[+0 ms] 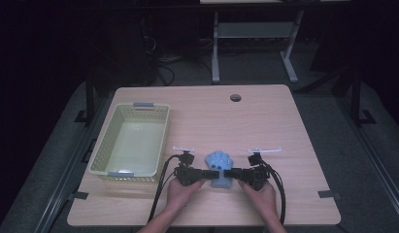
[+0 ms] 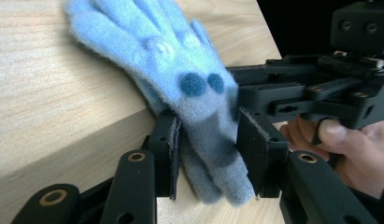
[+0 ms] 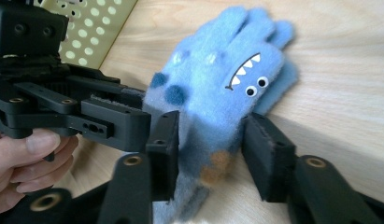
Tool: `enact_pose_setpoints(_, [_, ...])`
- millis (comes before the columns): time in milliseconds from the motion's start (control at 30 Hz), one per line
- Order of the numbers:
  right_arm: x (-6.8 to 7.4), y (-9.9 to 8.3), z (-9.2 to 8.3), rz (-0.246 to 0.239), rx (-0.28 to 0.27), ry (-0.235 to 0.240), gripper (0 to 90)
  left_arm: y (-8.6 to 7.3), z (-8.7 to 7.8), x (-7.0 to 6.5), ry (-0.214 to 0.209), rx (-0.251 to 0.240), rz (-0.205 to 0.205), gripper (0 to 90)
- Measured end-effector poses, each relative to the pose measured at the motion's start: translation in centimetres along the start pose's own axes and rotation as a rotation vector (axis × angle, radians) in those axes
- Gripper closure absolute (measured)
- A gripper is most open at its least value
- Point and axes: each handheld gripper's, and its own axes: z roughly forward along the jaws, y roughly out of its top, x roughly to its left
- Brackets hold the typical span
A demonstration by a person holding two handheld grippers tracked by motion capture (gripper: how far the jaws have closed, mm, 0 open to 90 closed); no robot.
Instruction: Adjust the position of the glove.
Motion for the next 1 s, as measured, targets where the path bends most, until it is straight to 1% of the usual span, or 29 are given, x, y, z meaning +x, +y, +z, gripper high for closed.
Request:
enact_pose_setpoints(67, [0.1, 0.0, -0.3, 0.011, -0.002, 0.001, 51.1, -0.1, -0.1, 0.0, 0.002, 0.003, -0.004, 57.1])
enact_pose_setpoints(133, [0.2, -0.1, -0.4, 0.014, 0.009, 0.001, 48.0, -0.3, -0.2, -0.1, -0.003, -0.001, -0.010, 55.9])
enact_pose_setpoints(167, [0.3, -0.2, -0.4, 0.020, 0.020, 0.002, 47.9, -0.4, -0.2, -0.2, 0.002, 0.002, -0.009, 55.3])
enact_pose_setpoints(233, [0.4, -0.3, -0.4, 0.020, 0.022, 0.005, 46.9, -0.5, -0.4, -0.3, 0.009, 0.008, -0.005, 53.4])
enact_pose_setpoints(267, [0.4, -0.4, -0.4, 0.030, 0.029, 0.005, 46.8, -0.5, -0.5, -0.4, 0.014, 0.006, -0.006, 53.1])
enact_pose_setpoints(333, [0.5, -0.5, -0.5, 0.032, 0.029, 0.003, 46.4, -0.7, -0.5, -0.4, 0.012, 0.009, -0.006, 53.9])
enact_pose_setpoints(400, [0.5, -0.6, -0.5, 0.033, 0.032, 0.005, 47.0, -0.8, -0.4, -0.4, 0.013, 0.013, -0.005, 56.7])
enact_pose_setpoints(433, [0.5, -0.6, -0.5, 0.039, 0.036, 0.006, 48.6, -0.9, -0.3, -0.5, 0.010, 0.015, -0.006, 57.8])
enact_pose_setpoints(467, [0.5, -0.8, -0.4, 0.033, 0.034, 0.009, 50.8, -0.9, -0.3, -0.5, 0.011, 0.018, -0.003, 58.7])
enact_pose_setpoints(500, [0.6, -0.9, -0.3, 0.042, 0.032, 0.011, 52.3, -0.9, -0.2, -0.6, 0.015, 0.017, -0.006, 59.3])
enact_pose_setpoints(567, [0.7, -1.0, -0.2, 0.031, 0.028, 0.006, 55.5, -1.0, -0.2, -0.7, 0.017, 0.012, -0.007, 59.5])
enact_pose_setpoints(600, [0.8, -1.1, -0.2, 0.039, 0.026, 0.008, 56.8, -1.1, -0.2, -0.6, 0.014, 0.007, -0.010, 59.5])
enact_pose_setpoints(667, [0.7, -1.2, 0.0, 0.033, 0.024, 0.017, 59.0, -1.3, -0.2, -0.5, 0.004, -0.004, -0.013, 59.5])
enact_pose_setpoints(800, [0.8, -1.4, 0.4, 0.041, 0.026, 0.042, 63.8, -1.4, 0.1, -0.7, 0.001, -0.014, -0.022, 60.2])
enact_pose_setpoints(867, [0.8, -1.4, 0.5, 0.044, 0.015, 0.061, 66.8, -1.4, 0.2, -0.4, -0.017, -0.013, -0.039, 61.5])
enact_pose_setpoints(933, [0.8, -1.4, 0.5, 0.037, 0.005, 0.072, 69.5, -1.4, 0.2, 0.0, -0.050, -0.014, -0.070, 62.3])
enact_pose_setpoints(1000, [0.8, -1.3, 0.4, 0.032, 0.001, 0.086, 71.1, -1.4, 0.3, 0.4, -0.071, -0.018, -0.079, 63.5])
